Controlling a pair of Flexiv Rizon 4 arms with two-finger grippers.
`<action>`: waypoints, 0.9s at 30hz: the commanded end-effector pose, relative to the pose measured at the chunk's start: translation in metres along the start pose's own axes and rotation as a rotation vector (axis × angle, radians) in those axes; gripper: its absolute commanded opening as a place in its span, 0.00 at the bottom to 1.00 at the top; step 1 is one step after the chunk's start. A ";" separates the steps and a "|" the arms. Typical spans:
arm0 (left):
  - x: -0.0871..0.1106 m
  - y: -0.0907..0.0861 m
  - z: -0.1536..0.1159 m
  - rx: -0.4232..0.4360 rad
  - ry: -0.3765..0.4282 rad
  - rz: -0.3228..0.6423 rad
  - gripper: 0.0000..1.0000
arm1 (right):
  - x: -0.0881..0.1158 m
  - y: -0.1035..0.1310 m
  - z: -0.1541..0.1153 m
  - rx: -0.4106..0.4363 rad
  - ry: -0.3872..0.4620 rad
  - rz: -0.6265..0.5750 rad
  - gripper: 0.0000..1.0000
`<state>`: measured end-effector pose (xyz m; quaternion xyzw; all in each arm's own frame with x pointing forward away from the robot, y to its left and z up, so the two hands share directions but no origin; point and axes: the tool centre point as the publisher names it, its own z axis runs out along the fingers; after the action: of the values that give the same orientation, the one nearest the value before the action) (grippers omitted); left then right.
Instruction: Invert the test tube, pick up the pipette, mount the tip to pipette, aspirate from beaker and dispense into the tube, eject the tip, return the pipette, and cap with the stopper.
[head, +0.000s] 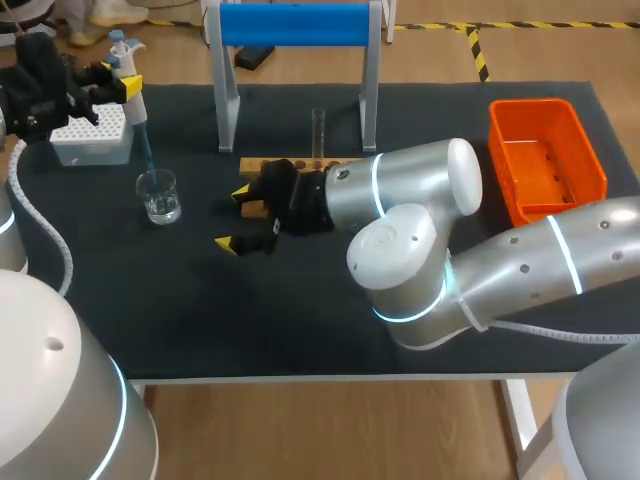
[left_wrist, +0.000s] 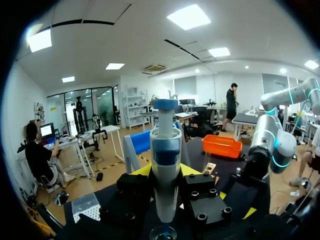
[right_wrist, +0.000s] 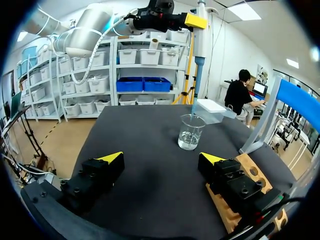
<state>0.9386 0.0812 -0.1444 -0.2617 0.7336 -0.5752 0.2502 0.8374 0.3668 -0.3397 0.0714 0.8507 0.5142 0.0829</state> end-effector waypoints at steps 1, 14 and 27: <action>0.001 0.010 0.003 0.016 -0.008 0.005 0.00 | -0.001 0.001 -0.002 0.005 0.005 0.000 1.00; 0.004 0.030 0.006 0.049 -0.022 0.028 0.00 | -0.001 0.001 -0.002 0.005 0.005 0.000 1.00; 0.009 0.040 0.007 0.055 -0.017 0.091 0.00 | -0.001 0.001 -0.002 0.005 0.005 0.000 1.00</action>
<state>0.9341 0.0787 -0.1835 -0.2271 0.7275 -0.5806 0.2866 0.8373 0.3670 -0.3395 0.0713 0.8506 0.5142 0.0832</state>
